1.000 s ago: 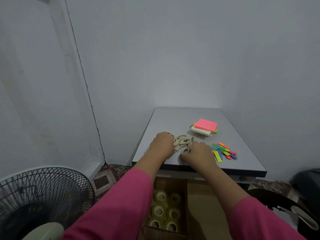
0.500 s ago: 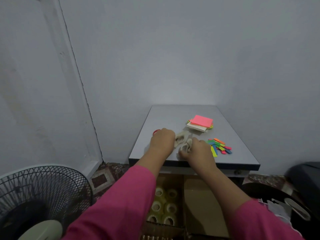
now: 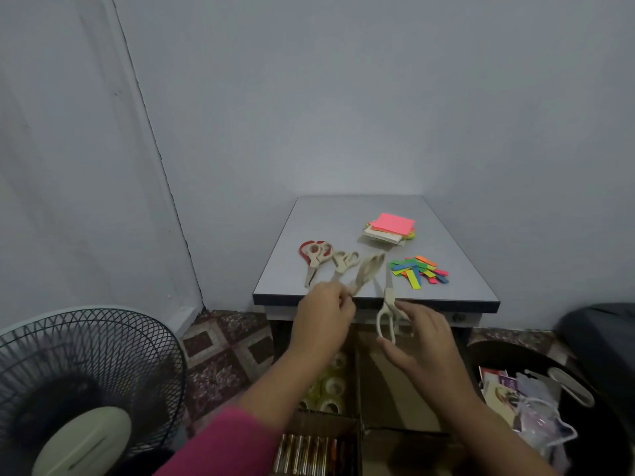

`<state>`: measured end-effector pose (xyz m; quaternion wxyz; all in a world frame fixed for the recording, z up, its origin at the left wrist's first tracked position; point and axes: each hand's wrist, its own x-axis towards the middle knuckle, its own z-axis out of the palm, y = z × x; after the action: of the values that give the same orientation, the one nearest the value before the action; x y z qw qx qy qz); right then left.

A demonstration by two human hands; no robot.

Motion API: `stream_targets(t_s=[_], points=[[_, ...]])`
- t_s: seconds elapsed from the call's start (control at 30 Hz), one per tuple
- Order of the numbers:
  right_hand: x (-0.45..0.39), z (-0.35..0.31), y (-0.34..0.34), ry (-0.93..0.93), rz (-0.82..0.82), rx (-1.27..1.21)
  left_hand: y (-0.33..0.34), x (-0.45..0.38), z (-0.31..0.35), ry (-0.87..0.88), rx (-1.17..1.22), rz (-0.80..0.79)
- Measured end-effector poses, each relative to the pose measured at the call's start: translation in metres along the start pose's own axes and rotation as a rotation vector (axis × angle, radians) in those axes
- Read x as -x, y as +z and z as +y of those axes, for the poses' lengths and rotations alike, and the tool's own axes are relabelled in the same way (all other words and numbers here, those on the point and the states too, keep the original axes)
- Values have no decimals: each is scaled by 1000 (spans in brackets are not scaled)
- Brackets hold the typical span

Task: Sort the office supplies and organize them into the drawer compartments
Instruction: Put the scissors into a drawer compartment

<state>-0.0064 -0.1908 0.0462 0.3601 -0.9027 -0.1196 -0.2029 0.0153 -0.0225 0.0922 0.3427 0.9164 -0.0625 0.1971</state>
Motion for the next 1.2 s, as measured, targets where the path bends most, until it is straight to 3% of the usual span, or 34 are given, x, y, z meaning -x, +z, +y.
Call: stream_targets(t_s=[0.23,0.37,0.5,0.67,0.83,1.03,1.2], points=[[59,42,-12,33,-182,76,26,59,-17,-107,14,-208],[50,46,-7,226,-299,136,41,57,-5,-234,30,-372],[31,50,11,449,-483,198,64,41,11,-273,-182,-502],[22,59,24,642,-594,269,97,41,20,-239,-424,-608],[19,63,32,688,-680,325,108,41,20,-264,-496,-681],[16,56,30,698,-781,376,116,47,21,-170,-684,-772],[15,54,29,686,-778,388,109,44,20,-115,-624,-743]])
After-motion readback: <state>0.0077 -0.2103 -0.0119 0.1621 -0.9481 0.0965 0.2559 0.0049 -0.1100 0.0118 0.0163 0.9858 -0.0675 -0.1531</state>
